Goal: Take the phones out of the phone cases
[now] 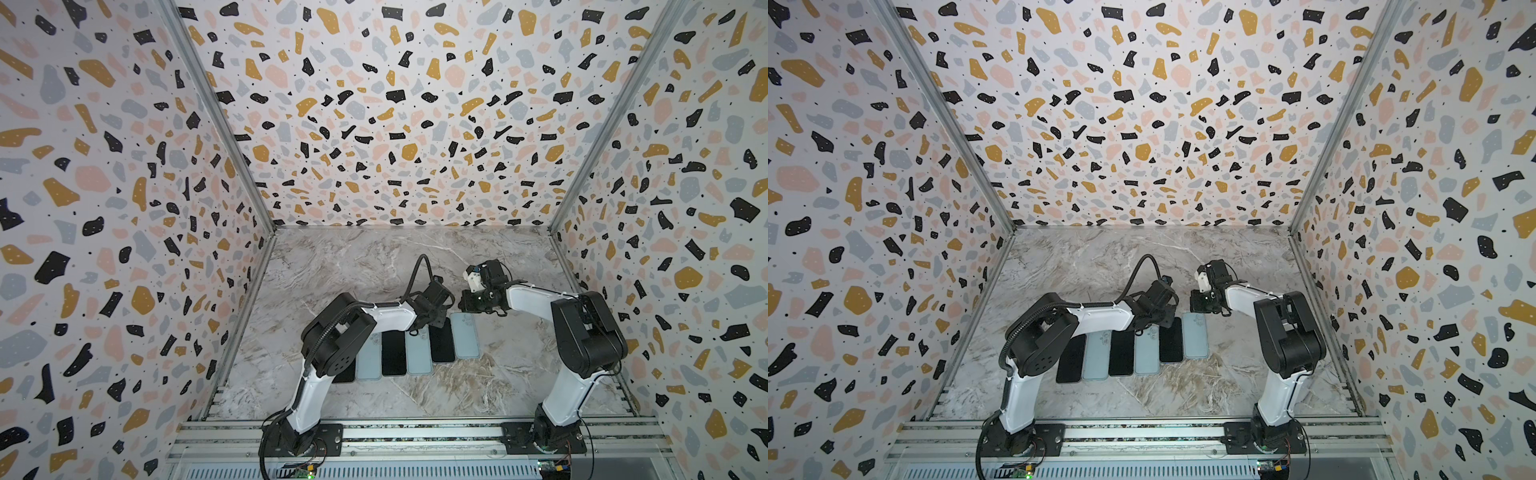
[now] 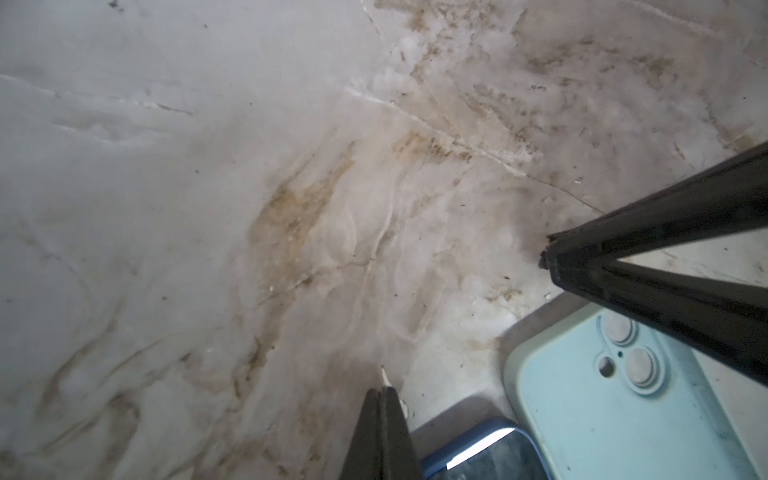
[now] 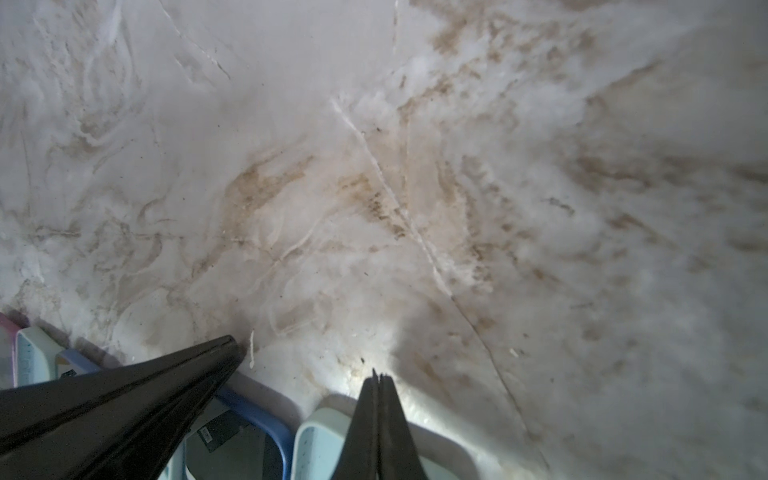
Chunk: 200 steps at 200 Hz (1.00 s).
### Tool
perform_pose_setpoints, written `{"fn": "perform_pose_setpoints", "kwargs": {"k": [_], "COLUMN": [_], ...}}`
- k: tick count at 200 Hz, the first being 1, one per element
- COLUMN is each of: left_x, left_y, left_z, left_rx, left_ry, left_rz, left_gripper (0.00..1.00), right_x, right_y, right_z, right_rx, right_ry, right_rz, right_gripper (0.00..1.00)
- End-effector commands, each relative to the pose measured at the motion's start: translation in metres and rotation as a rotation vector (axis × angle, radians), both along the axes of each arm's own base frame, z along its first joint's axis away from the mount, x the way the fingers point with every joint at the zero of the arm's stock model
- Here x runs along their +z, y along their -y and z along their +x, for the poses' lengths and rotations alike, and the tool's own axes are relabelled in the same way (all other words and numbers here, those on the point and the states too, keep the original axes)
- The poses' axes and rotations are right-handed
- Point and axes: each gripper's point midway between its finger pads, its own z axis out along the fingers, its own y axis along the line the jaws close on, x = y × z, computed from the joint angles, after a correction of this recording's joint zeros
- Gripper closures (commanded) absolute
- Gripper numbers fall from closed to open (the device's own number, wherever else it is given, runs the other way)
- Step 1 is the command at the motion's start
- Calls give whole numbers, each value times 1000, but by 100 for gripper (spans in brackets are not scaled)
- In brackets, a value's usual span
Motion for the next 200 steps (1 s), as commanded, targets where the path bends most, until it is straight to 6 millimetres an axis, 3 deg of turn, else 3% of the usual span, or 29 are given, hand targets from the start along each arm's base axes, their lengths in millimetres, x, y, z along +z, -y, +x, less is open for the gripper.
{"fn": "perform_pose_setpoints", "kwargs": {"k": [1, 120, 177, 200], "left_x": [-1, 8, 21, 34], "left_y": [0, 2, 3, 6], "left_z": [-10, -19, -17, -13], "left_rx": [-10, -24, -23, -21], "left_ry": [-17, -7, 11, 33], "left_rz": [-9, -15, -31, -38], "left_gripper": [100, 100, 100, 100], "right_x": [5, -2, 11, 26], "right_y": [-1, 0, -5, -4], "right_z": [1, -23, -18, -6], "right_rx": [14, 26, 27, 14], "right_ry": [10, -8, 19, 60], "right_rz": [-18, -30, -11, -12], "right_gripper": [95, 95, 95, 90]}}
